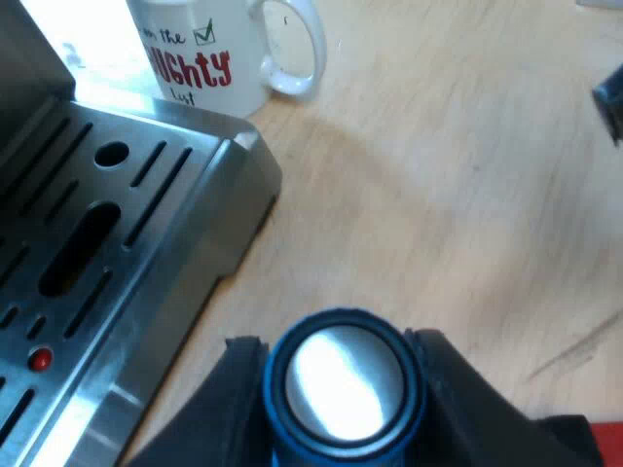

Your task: Grind coffee beans and then tamp

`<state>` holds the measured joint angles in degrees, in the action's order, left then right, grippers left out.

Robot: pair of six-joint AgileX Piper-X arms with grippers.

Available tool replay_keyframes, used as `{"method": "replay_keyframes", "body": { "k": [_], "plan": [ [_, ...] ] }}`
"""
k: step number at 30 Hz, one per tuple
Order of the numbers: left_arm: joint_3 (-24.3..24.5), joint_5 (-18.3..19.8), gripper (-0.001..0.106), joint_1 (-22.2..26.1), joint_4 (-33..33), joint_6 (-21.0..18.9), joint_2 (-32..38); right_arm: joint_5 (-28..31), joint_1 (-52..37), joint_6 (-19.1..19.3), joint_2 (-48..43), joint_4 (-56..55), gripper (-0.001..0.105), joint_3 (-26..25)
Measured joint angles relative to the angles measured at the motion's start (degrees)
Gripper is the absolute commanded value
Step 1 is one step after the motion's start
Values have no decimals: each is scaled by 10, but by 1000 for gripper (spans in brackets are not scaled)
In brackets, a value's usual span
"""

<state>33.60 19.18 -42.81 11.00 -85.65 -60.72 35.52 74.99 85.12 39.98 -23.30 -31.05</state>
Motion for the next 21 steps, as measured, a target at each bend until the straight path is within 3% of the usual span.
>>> {"method": "replay_keyframes", "body": {
  "k": [21],
  "plan": [
    [0, -1, 6, 0, -56, 6, -105, 0, 0, 0, 0, 0, 54, 0]
  ]
}}
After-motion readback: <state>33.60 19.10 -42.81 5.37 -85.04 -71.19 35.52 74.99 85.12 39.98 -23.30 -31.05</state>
